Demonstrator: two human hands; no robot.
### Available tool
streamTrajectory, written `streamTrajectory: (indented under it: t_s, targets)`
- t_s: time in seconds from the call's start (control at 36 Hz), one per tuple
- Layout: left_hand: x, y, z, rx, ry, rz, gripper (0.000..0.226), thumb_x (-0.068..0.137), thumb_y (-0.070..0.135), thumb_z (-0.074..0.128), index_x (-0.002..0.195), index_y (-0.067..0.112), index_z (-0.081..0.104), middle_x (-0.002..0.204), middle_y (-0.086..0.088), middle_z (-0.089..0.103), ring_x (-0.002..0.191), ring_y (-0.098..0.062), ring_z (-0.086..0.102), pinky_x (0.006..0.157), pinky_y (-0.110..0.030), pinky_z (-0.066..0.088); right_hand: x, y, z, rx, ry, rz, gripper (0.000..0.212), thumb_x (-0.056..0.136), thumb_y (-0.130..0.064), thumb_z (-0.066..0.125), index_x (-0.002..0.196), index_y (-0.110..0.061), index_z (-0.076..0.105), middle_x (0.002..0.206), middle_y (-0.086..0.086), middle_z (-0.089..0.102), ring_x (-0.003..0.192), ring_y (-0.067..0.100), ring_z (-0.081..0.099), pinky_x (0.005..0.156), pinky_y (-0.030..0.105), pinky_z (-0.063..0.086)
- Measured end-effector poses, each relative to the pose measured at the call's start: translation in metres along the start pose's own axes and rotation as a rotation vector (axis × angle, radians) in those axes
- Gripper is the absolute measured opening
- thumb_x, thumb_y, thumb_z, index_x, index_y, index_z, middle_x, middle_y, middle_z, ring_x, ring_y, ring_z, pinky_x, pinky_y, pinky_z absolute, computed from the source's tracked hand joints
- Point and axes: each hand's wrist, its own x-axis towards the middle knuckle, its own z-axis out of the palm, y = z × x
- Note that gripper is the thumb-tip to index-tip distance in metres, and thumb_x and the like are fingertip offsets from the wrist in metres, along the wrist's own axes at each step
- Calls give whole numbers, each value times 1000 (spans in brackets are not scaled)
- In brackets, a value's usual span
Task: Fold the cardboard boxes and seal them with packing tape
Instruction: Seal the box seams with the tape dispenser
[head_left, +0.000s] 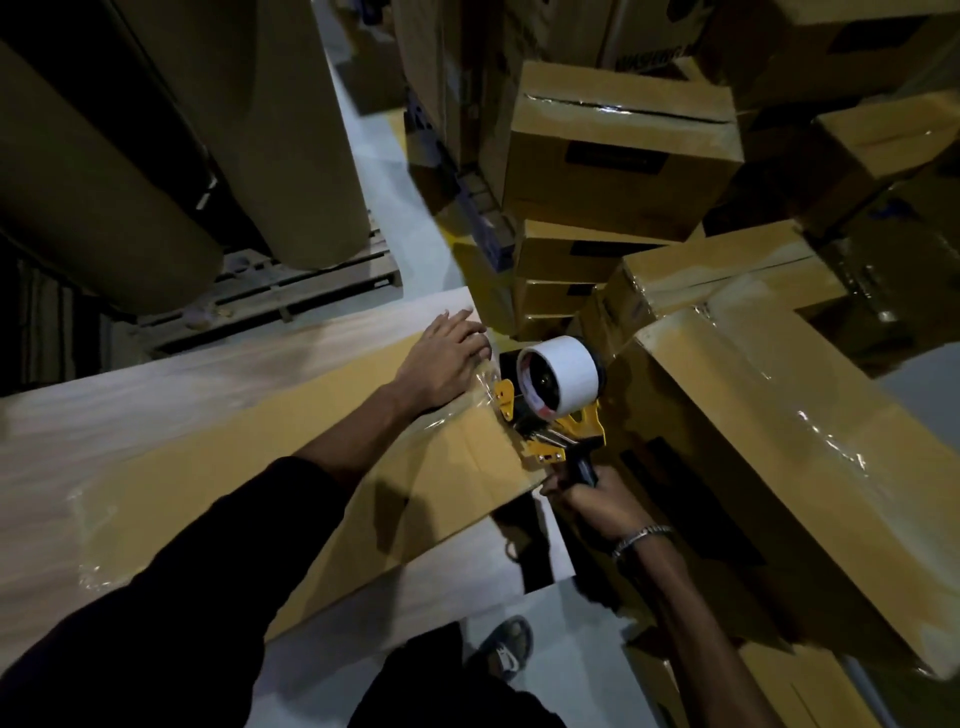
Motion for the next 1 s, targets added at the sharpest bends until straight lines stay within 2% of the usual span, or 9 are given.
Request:
streamTrajectory:
  t_s: [0.08,0.19,0.31,0.39,0.47,0.56,0.64,0.83,1.0]
  targets:
    - [-10,20,2,-51,-35,-6,48,104,35,32,130,14,66,149,-10,56,156,-32,26,128,-60,8,-3,-6,-3,-2,-13,14,20,83,-12,73,100,-3,71,72,7,58,59,20,54,55,27,41]
    - [-25,52,10,-211,21,-66,57,94,24,28,137,6,61,145,-13,61,155,-29,31,128,-61,7,-5,-8,-8,-27,-27,-12,29,75,-14,74,102,-3,74,71,7,62,62,21,57,57,31,43]
    - [-24,53,16,-131,36,-63,58,93,26,26,136,5,60,143,-13,61,154,-30,32,129,-55,12,-11,-4,-7,-10,-25,-35,16,82,-6,70,97,-6,76,72,11,57,51,20,50,49,26,39]
    - [-23,50,22,-61,15,-49,58,91,24,32,137,5,60,146,-13,58,155,-29,30,130,-52,14,-14,1,-11,-66,-26,-59,13,80,-14,75,92,-13,77,71,7,66,60,20,60,54,26,46]
    - [-22,46,27,-65,47,-34,48,100,27,32,133,11,62,145,-8,59,154,-28,29,129,-52,15,-20,15,-21,-102,-39,-56,15,81,-17,77,94,-11,78,72,4,69,65,20,63,60,29,46]
    - [-22,46,30,-75,60,-26,35,112,31,35,127,16,62,146,-5,58,157,-25,25,130,-50,11,-28,35,-30,-103,-33,-42,14,88,-16,76,98,-7,75,61,-1,60,50,13,54,51,24,41]
    - [-25,54,29,-83,30,-42,35,113,33,32,122,19,63,151,-6,54,159,-26,18,130,-51,5,-35,46,-31,-88,-4,-7,14,90,-13,73,99,-2,71,64,3,56,47,13,50,44,20,38]
    - [-56,98,40,-91,80,-1,50,105,23,35,151,14,51,156,-8,52,152,-23,36,131,-49,1,-32,45,-28,-75,-8,-32,13,86,-10,74,97,-4,77,70,6,64,59,17,56,56,26,42]
    - [-53,100,41,-18,21,9,54,103,22,37,155,12,45,161,-9,46,157,-24,25,131,-55,5,-42,51,-28,-31,-21,-61,8,85,-8,72,88,-13,78,77,7,70,67,19,61,60,29,46]
